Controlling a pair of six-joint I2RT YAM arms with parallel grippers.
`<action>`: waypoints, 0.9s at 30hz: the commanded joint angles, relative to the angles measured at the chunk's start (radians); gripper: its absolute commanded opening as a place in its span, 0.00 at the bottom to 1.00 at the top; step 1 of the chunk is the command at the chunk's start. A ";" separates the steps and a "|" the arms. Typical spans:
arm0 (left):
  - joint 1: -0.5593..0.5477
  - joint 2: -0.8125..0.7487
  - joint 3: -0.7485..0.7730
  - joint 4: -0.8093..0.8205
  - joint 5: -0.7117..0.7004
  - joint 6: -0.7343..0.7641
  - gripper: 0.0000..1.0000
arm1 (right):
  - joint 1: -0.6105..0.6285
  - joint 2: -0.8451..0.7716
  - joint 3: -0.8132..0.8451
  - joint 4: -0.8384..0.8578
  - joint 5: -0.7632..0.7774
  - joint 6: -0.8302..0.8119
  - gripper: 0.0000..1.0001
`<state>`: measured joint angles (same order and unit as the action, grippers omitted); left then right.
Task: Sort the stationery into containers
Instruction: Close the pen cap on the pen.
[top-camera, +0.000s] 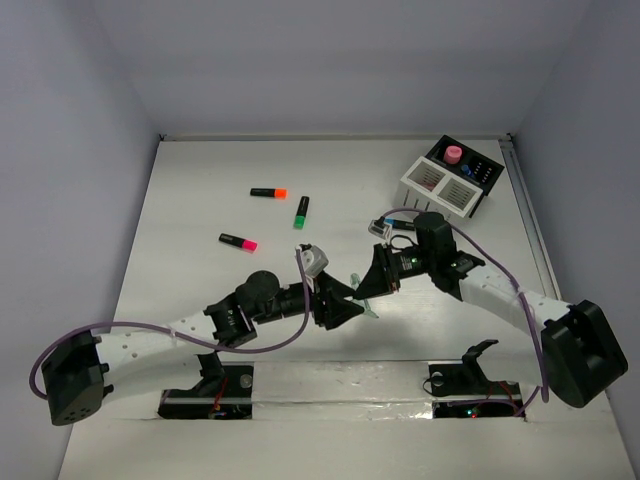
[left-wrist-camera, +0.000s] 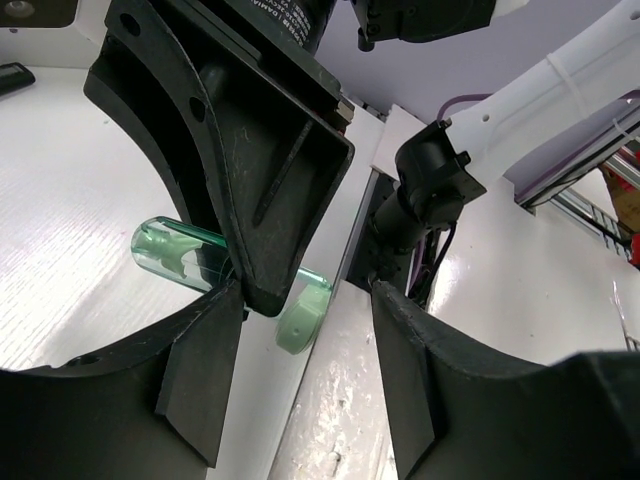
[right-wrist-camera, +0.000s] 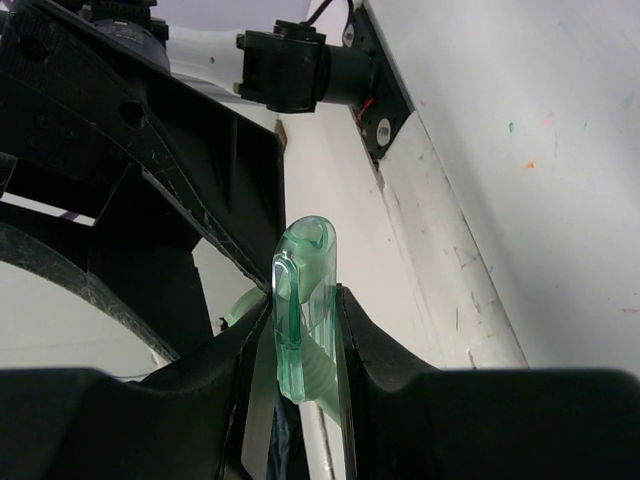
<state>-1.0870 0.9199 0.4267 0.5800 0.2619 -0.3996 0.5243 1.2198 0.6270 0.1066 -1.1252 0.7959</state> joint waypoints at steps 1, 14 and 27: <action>-0.022 -0.027 -0.011 0.064 0.069 -0.005 0.49 | -0.004 0.007 0.050 0.081 0.024 0.023 0.07; -0.022 -0.062 -0.025 0.040 0.030 -0.001 0.31 | -0.004 0.026 0.054 0.076 0.044 0.019 0.07; -0.031 -0.039 -0.019 0.041 0.043 -0.007 0.31 | -0.004 0.030 0.050 0.082 0.054 0.020 0.06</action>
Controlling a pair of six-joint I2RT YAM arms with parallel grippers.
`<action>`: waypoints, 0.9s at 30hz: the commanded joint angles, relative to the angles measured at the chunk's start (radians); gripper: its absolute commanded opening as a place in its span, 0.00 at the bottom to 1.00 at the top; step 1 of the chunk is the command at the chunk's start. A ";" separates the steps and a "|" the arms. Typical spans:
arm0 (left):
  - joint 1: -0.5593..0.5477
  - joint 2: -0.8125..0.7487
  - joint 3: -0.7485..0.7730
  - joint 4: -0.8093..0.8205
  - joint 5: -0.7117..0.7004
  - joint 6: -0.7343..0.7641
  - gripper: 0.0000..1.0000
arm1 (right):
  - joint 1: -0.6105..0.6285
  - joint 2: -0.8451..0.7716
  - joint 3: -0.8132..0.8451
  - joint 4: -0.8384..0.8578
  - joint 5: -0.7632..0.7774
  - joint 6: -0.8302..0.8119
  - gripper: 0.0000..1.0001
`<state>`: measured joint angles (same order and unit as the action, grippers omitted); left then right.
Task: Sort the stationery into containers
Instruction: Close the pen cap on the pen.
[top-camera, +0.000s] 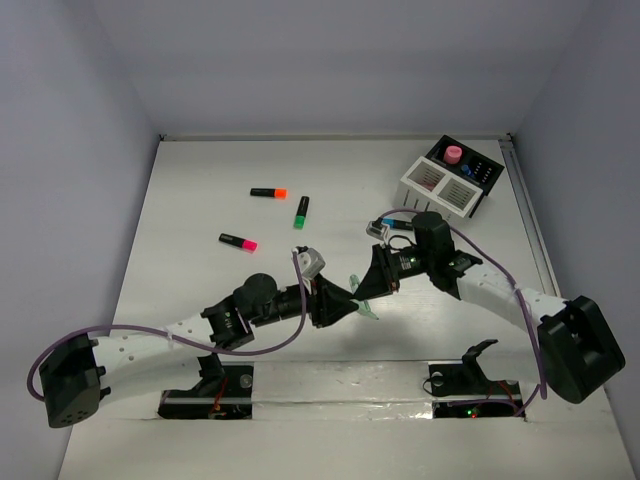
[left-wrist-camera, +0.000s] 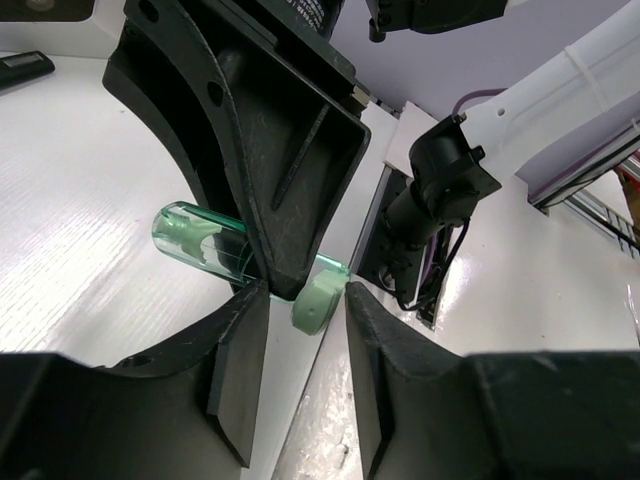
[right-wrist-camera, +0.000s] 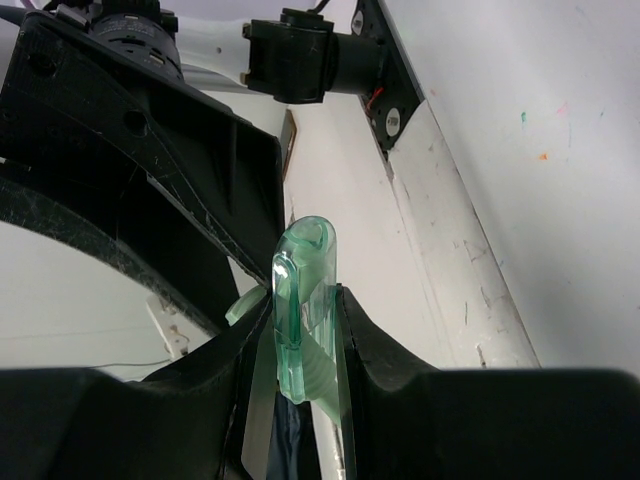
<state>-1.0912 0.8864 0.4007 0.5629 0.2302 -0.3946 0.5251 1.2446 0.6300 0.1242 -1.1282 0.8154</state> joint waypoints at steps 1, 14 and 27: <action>-0.027 -0.004 0.007 0.058 0.074 -0.012 0.32 | -0.005 0.006 0.046 0.069 0.057 0.004 0.06; -0.027 -0.015 0.010 0.032 0.067 0.002 0.32 | -0.005 0.016 0.042 0.120 0.061 0.045 0.04; -0.027 -0.164 -0.020 -0.030 -0.110 -0.003 0.00 | -0.005 -0.033 -0.070 0.368 0.123 0.273 0.05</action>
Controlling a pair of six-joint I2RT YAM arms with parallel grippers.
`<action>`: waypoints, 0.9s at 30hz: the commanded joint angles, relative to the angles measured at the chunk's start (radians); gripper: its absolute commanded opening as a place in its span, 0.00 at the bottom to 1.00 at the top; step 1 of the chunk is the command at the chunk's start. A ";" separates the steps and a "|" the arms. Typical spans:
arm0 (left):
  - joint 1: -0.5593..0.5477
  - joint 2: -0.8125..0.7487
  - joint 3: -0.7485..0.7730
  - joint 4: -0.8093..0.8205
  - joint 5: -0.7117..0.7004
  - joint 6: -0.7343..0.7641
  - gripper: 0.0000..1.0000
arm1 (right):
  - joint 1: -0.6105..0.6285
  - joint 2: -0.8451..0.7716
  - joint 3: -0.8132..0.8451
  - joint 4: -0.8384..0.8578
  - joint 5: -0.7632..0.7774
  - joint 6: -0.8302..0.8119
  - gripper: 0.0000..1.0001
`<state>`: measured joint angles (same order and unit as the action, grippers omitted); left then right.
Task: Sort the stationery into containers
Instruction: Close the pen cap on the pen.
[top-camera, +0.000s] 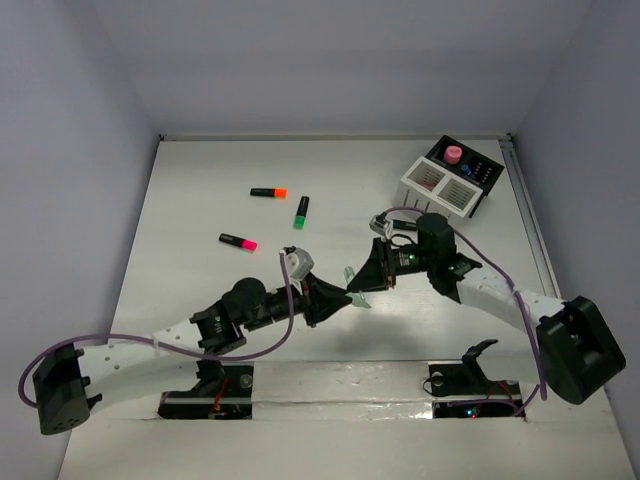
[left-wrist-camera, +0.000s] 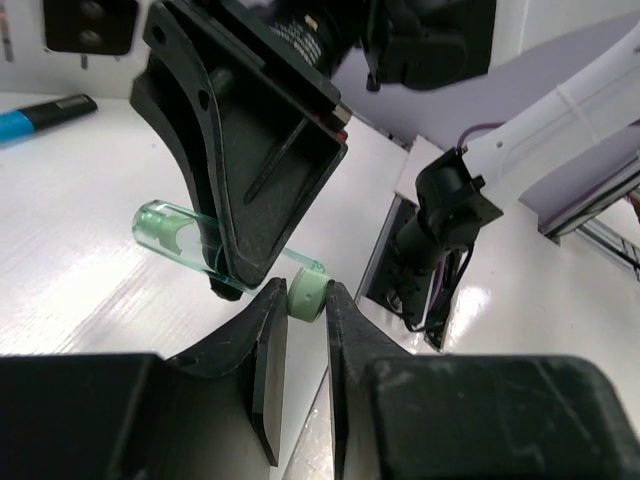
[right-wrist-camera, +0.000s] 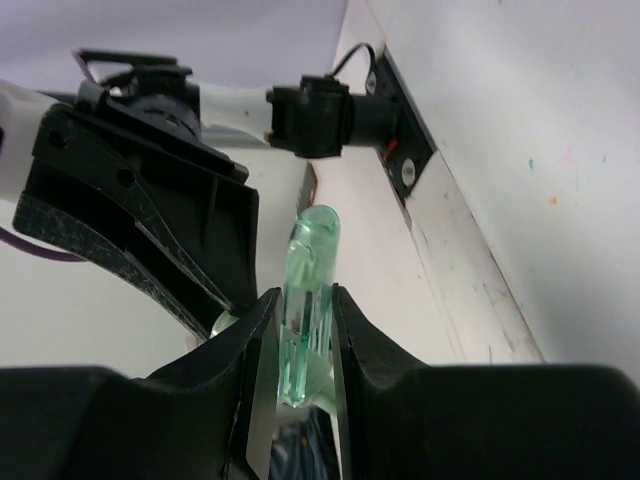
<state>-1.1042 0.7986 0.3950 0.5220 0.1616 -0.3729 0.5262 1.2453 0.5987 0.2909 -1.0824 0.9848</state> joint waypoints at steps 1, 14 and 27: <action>-0.014 -0.111 -0.021 0.001 -0.092 -0.027 0.00 | -0.006 -0.046 -0.051 0.229 0.107 0.129 0.06; -0.014 -0.240 -0.056 -0.014 -0.271 -0.046 0.00 | -0.006 -0.112 -0.169 0.393 0.225 0.279 0.12; -0.014 0.034 0.008 0.032 -0.053 0.015 0.60 | -0.006 0.040 0.010 -0.042 0.090 -0.050 0.08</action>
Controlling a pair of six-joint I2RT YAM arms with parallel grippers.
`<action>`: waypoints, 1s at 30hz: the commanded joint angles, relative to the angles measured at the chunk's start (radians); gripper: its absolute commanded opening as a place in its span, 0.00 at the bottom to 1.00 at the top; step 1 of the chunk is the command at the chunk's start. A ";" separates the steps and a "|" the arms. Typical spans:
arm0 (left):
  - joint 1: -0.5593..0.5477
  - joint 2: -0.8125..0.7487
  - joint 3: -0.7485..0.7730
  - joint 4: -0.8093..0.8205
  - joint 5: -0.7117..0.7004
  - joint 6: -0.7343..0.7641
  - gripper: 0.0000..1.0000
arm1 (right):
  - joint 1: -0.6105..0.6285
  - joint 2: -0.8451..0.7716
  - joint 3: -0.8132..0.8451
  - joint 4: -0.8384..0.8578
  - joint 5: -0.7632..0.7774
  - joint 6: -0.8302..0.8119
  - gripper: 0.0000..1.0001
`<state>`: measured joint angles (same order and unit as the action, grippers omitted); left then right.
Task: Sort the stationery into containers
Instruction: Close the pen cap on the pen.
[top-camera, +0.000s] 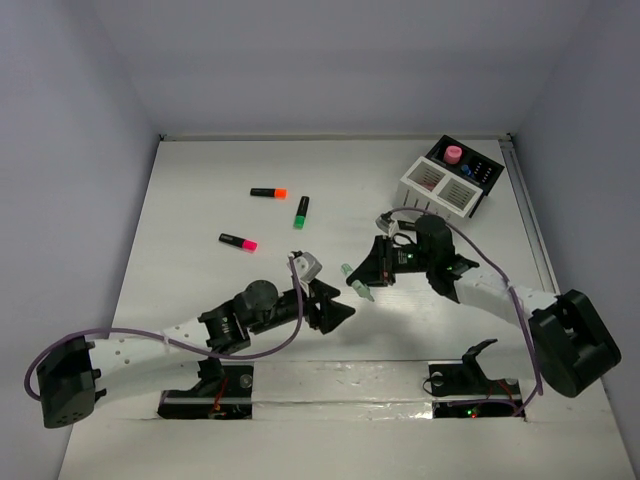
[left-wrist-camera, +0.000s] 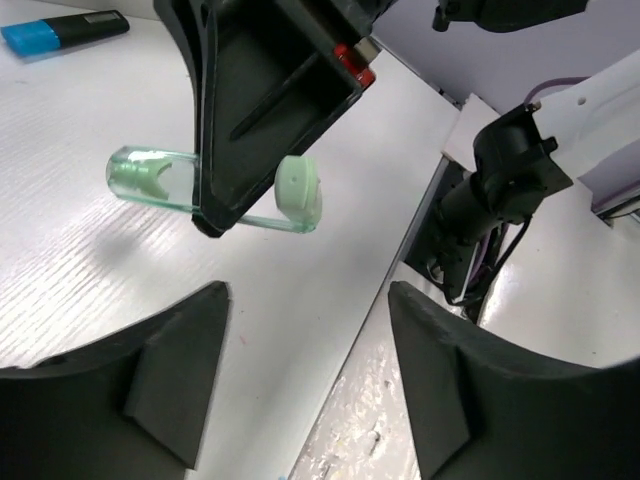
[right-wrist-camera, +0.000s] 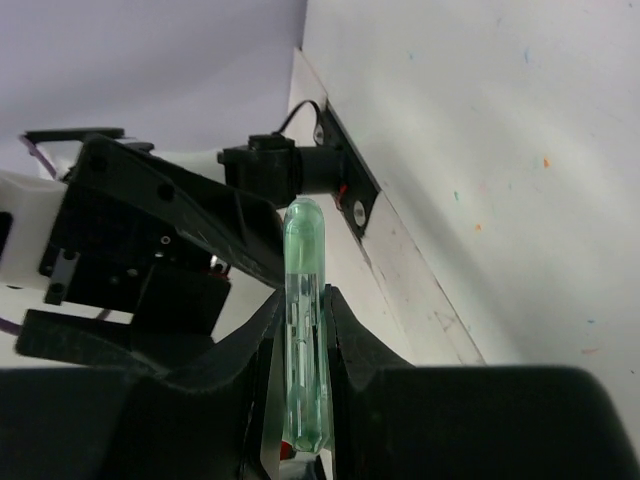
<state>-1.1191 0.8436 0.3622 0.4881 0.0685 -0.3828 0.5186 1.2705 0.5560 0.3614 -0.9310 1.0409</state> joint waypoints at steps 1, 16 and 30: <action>0.001 -0.014 0.037 0.064 0.030 0.027 0.63 | 0.001 0.018 0.055 -0.125 -0.058 -0.116 0.09; 0.001 0.021 0.078 0.081 -0.012 0.100 0.66 | 0.031 0.105 0.079 -0.108 -0.057 -0.130 0.09; 0.001 0.173 0.135 0.107 0.053 0.128 0.62 | 0.040 0.095 0.065 -0.075 -0.068 -0.111 0.07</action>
<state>-1.1187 1.0138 0.4488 0.5365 0.0891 -0.2703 0.5510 1.3788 0.5941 0.2317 -0.9730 0.9207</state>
